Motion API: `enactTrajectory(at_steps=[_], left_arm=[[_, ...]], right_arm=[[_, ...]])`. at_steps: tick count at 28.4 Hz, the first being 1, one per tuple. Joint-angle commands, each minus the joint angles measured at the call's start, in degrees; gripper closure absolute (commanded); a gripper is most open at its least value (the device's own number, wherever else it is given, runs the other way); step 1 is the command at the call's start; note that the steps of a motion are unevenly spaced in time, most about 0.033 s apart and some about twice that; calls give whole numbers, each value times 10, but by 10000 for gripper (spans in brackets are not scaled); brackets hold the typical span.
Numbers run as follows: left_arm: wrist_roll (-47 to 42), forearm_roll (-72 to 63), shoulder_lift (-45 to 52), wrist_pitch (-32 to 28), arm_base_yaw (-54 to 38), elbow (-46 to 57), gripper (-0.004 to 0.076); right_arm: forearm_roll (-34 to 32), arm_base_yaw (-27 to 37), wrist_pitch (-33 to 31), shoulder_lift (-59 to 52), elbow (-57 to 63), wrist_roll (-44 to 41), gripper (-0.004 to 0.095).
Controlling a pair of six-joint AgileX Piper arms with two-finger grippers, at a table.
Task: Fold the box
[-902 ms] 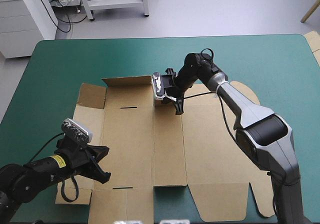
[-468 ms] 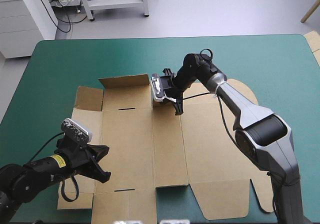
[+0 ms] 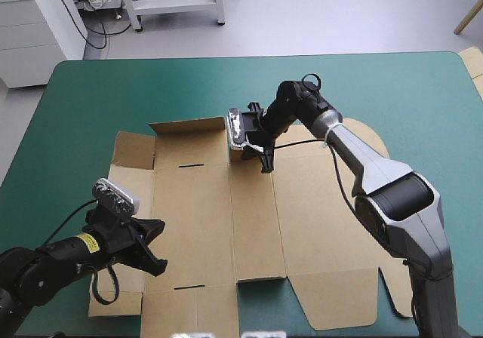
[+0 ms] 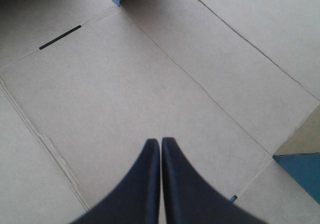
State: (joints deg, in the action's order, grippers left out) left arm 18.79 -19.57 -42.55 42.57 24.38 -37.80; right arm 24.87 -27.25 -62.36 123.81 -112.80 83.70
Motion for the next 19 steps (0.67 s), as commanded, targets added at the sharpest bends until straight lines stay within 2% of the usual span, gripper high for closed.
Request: enactTrajectory(at_steps=[1,10,14,17,18,19], left_arm=[[3,-13,2,-34,3,-22,731],[18,-10,2,-38,3,-33,731],[18,16,2,-37,3,-53,731],[16,44,2,-38,3,-67,731],[16,58,2,-41,3,-73,731],[16,64,2,-42,3,-77,731]], right_arm=[[9,-1,13,-54,-17,-48,440],[-54,0,7,-105,-43,-228,425],[-105,0,-26,-131,-52,-327,434],[-162,0,-47,-150,-51,-408,495],[-207,0,-47,-165,-51,-463,553],[-227,1,-47,-171,-51,-479,580]])
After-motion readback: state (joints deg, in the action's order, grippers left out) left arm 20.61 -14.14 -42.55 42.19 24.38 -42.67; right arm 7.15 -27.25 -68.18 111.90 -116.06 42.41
